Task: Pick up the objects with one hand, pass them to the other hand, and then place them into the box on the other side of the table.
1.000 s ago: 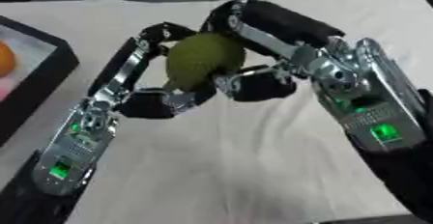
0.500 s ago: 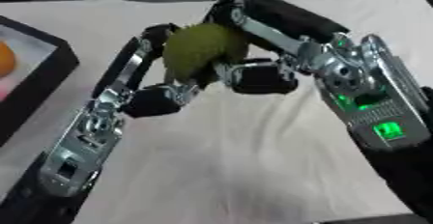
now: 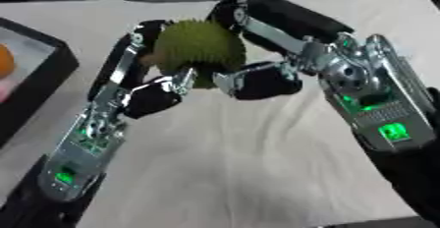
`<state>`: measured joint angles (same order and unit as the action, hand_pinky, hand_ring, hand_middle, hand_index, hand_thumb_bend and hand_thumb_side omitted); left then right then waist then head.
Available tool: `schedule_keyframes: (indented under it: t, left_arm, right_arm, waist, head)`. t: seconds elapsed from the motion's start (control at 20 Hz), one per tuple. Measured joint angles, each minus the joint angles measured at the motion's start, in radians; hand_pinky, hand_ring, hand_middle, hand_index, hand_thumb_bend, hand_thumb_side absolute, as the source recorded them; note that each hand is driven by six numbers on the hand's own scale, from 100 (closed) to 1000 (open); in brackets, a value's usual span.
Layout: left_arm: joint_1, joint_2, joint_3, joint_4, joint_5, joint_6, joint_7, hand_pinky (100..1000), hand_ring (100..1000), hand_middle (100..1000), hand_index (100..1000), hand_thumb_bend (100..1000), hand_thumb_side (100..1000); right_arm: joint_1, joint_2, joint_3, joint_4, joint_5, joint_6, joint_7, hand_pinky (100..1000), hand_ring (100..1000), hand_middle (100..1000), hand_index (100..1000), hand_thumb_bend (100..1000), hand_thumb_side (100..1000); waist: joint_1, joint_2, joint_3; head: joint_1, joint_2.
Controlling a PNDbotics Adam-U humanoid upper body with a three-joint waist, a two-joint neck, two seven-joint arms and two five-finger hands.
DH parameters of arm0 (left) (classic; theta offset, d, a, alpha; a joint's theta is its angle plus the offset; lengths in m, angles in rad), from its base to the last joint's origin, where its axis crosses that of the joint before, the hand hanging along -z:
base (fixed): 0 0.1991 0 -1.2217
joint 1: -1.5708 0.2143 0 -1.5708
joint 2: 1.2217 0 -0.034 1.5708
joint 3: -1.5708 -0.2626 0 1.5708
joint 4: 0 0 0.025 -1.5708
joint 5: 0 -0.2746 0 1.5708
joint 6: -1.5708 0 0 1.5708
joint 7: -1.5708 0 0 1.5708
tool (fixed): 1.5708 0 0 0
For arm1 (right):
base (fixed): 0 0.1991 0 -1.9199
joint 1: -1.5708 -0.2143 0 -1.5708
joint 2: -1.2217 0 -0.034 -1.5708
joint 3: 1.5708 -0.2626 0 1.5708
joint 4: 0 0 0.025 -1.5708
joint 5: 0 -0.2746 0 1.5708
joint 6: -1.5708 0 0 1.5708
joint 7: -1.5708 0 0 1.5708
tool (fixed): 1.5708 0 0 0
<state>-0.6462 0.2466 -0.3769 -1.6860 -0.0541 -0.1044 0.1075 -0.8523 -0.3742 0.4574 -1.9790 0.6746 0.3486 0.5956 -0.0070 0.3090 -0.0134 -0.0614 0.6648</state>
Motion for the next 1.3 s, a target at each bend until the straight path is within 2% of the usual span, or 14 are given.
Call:
schedule_keyframes:
  t: [0.05, 0.2, 0.45, 0.6, 1.05, 1.3]
  left_arm:
    - [-0.001, 0.000, 0.000, 0.000, 0.000, 0.003, 0.002, 504, 613, 405, 463, 100, 198]
    - [-0.003, 0.000, 0.001, 0.000, -0.002, 0.014, 0.004, 497, 606, 394, 449, 100, 162]
    - [-0.003, 0.000, 0.002, 0.007, -0.008, 0.032, 0.020, 489, 600, 393, 451, 100, 169]
    - [0.001, 0.000, 0.008, 0.013, -0.009, 0.040, 0.042, 487, 606, 405, 463, 100, 100]
    - [0.016, 0.011, 0.032, 0.032, 0.006, 0.062, 0.098, 488, 599, 398, 459, 100, 100]
    - [0.021, 0.035, 0.059, 0.043, 0.014, 0.067, 0.146, 477, 595, 400, 461, 100, 100]
  right_arm:
    - [0.002, -0.001, 0.000, 0.000, -0.001, -0.001, -0.001, 771, 783, 716, 754, 340, 309]
    - [0.008, -0.007, -0.001, 0.001, -0.003, -0.006, -0.006, 793, 822, 763, 805, 398, 364]
    - [0.008, -0.007, -0.001, 0.000, -0.011, -0.016, -0.024, 805, 843, 799, 836, 412, 392]
    - [0.008, -0.007, -0.005, 0.000, -0.015, -0.018, -0.037, 806, 844, 799, 835, 409, 395]
    - [0.007, -0.009, -0.032, 0.000, -0.027, -0.011, -0.090, 798, 835, 782, 816, 397, 375]
    - [0.008, -0.013, -0.061, 0.000, -0.068, -0.001, -0.180, 784, 833, 746, 771, 360, 333]
  waist:
    - [0.000, 0.000, 0.000]
    - [0.000, 0.000, -0.001]
    - [0.000, 0.000, -0.002]
    - [0.000, 0.000, -0.003]
    - [0.000, 0.000, -0.004]
    - [0.000, 0.000, -0.006]
  head:
    - [0.000, 0.000]
    - [0.000, 0.000]
    - [-0.001, -0.005]
    - [-0.003, -0.010]
    - [-0.010, -0.018]
    - [-0.010, -0.016]
